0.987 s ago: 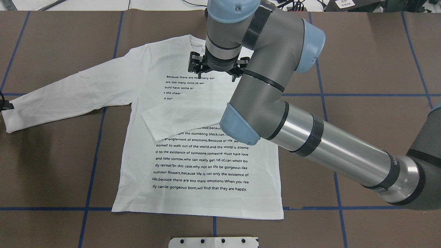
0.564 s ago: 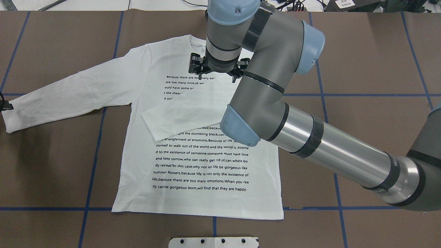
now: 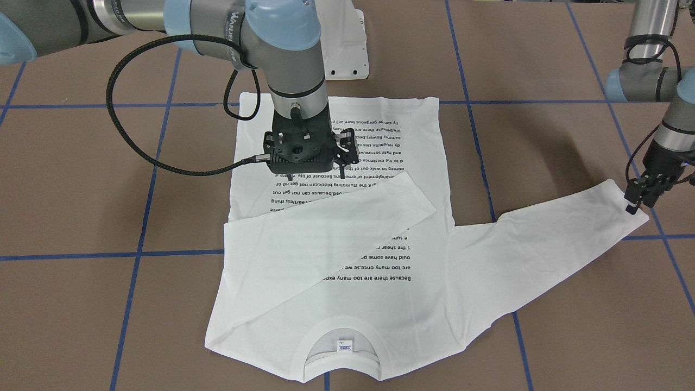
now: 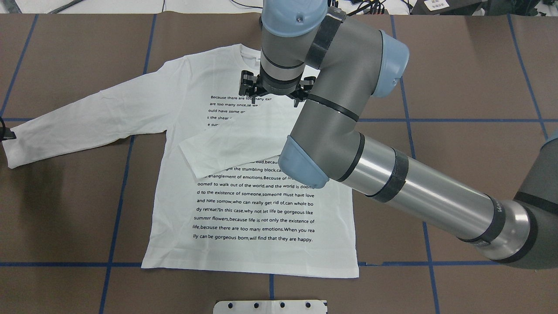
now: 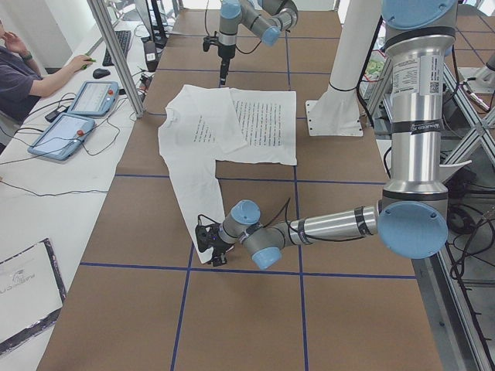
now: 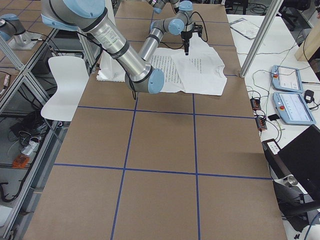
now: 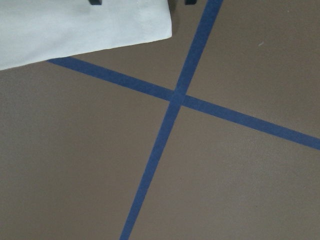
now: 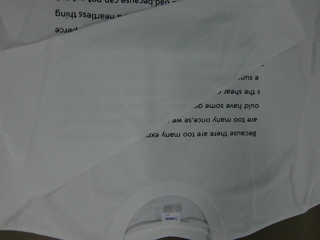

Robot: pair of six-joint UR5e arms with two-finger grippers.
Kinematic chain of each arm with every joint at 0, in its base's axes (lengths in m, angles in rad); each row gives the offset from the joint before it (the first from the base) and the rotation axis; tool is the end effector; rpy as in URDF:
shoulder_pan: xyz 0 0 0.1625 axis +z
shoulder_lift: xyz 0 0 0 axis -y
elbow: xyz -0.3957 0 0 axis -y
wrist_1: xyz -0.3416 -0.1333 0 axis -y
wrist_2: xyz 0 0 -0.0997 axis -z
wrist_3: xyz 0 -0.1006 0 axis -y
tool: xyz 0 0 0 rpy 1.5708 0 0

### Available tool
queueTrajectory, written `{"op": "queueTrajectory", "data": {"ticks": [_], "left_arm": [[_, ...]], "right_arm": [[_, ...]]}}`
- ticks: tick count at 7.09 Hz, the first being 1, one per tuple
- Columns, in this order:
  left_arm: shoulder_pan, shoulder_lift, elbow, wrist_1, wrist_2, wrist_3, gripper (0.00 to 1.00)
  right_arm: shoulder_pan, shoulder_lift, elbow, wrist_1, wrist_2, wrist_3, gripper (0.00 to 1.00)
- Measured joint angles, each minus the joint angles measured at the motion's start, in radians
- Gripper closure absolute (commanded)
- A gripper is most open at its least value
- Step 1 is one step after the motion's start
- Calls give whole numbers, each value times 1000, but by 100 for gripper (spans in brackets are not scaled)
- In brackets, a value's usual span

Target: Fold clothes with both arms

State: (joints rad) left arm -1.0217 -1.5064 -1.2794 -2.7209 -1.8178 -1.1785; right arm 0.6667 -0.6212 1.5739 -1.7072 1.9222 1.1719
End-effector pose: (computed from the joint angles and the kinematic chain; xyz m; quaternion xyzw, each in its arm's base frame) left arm 0.1339 -0.4271 0.6736 0.1630 0.3656 -0.2380 0.8849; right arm -0.4552 -0.4837 0.1065 0.0603 -0.4181 0.0519 0.9049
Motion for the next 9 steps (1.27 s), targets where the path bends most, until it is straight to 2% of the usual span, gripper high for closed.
{"op": "queueTrajectory", "data": {"ticks": [2,3,4,9], "left_arm": [[5,0,5,0,0,0,37],[9,0,8,0,0,-1,40],[12,0,9,0,0,-1,51],[14,0,2,1,0,0,92]], "right_arm": [[-1,-1,0,2,0,0,0],[-1,-2,0,2,0,0,0],[-1,-3,1,3,1,0,0],[-1,-7,6,3,3,0,0]]}}
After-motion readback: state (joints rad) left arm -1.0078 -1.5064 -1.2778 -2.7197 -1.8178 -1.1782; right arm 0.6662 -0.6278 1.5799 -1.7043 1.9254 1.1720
